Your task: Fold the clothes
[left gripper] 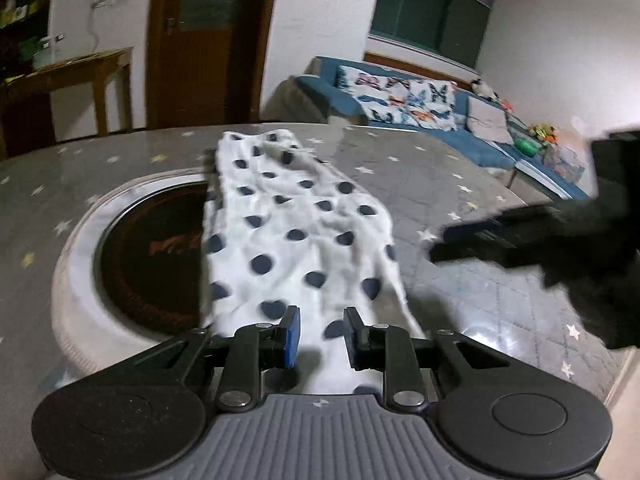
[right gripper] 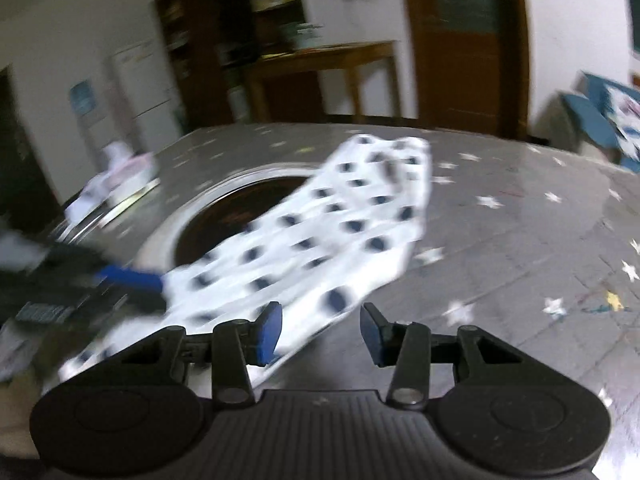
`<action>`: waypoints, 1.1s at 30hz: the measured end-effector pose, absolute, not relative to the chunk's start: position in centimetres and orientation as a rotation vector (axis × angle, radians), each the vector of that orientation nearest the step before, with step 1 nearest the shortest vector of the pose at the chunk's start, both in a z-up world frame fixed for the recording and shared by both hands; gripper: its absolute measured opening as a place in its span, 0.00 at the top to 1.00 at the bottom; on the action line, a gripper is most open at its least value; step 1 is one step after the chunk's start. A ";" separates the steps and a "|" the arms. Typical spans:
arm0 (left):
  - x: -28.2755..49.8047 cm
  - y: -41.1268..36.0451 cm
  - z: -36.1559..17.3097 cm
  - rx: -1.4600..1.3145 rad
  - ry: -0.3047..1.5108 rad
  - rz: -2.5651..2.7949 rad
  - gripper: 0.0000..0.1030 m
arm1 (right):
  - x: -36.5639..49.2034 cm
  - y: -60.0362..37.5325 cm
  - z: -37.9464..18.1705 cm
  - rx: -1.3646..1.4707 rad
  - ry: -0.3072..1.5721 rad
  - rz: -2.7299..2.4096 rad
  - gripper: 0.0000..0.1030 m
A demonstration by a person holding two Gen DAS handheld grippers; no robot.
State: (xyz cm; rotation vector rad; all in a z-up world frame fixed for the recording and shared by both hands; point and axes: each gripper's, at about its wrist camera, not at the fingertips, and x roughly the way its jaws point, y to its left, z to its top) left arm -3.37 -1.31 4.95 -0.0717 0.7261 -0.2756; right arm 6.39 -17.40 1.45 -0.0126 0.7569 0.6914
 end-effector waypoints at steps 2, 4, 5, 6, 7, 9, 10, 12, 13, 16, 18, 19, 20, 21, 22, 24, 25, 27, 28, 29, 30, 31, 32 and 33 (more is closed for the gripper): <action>-2.7 -2.4 5.0 -0.053 0.728 -0.297 0.74 | 8.6 -17.7 0.5 0.028 0.777 0.679 0.58; -1.8 -3.3 5.0 -0.040 0.729 -0.318 0.74 | 10.3 -17.6 -0.4 0.035 0.793 0.674 0.58; -1.3 -3.7 4.9 -0.035 0.730 -0.326 0.74 | 10.9 -17.5 -0.8 0.040 0.802 0.672 0.58; -0.8 -4.1 4.9 -0.031 0.731 -0.333 0.74 | 11.5 -17.3 -1.2 0.049 0.812 0.671 0.57; -0.3 -4.5 4.8 -0.026 0.734 -0.339 0.74 | 12.1 -17.2 -1.6 0.058 0.823 0.670 0.57; 0.6 -5.2 4.5 -0.016 0.741 -0.353 0.74 | 13.1 -17.0 -2.1 0.085 0.846 0.680 0.57; 1.1 -5.5 4.4 -0.010 0.744 -0.361 0.74 | 13.4 -16.8 -2.1 0.106 0.854 0.696 0.58; 2.1 -5.9 4.0 -0.019 0.754 -0.369 0.74 | 13.8 -16.5 -1.6 0.145 0.862 0.736 0.58; 2.6 -5.9 3.7 -0.029 0.760 -0.371 0.74 | 14.1 -16.3 -1.2 0.166 0.860 0.762 0.58; 4.1 -6.1 3.1 -0.062 0.778 -0.375 0.74 | 14.7 -15.6 0.6 0.256 0.847 0.859 0.58; 4.9 -6.1 2.8 -0.083 0.780 -0.373 0.74 | 15.0 -15.0 1.7 0.298 0.828 0.922 0.58; 5.2 -6.0 2.7 -0.094 0.781 -0.372 0.74 | 15.1 -14.7 2.3 0.310 0.816 0.944 0.58; 5.6 -6.0 2.6 -0.102 0.782 -0.369 0.74 | 15.1 -14.5 2.9 0.303 0.798 0.954 0.58; 5.8 -6.0 2.5 -0.099 0.785 -0.361 0.74 | 15.0 -14.3 3.5 0.287 0.777 0.957 0.58; 6.1 -5.9 2.3 -0.100 0.791 -0.353 0.74 | 14.9 -14.4 4.0 0.273 0.758 0.953 0.58; 6.4 -5.6 2.0 -0.107 0.804 -0.338 0.74 | 14.8 -15.1 4.1 0.246 0.734 0.920 0.58; 6.6 -5.3 1.8 -0.117 0.811 -0.329 0.74 | 14.8 -15.6 4.1 0.225 0.725 0.889 0.58; 6.8 -4.7 1.5 -0.136 0.824 -0.312 0.75 | 14.6 -16.9 3.3 0.202 0.731 0.831 0.58; 6.9 -4.4 1.3 -0.149 0.827 -0.306 0.75 | 14.4 -17.6 2.8 0.189 0.736 0.802 0.58; 7.0 -4.2 1.2 -0.157 0.830 -0.301 0.75 | 14.2 -18.3 2.2 0.171 0.743 0.778 0.58; 7.0 -4.0 1.1 -0.164 0.831 -0.296 0.75 | 13.8 -18.9 1.6 0.149 0.752 0.761 0.58; 7.0 -3.9 1.1 -0.165 0.830 -0.294 0.75 | 13.5 -19.5 1.1 0.128 0.761 0.746 0.58; 7.1 -3.9 1.0 -0.164 0.829 -0.292 0.75 | 13.1 -19.9 0.5 0.117 0.772 0.747 0.58; 7.1 -3.9 1.0 -0.162 0.829 -0.291 0.75 | 12.8 -20.3 0.0 0.112 0.783 0.756 0.58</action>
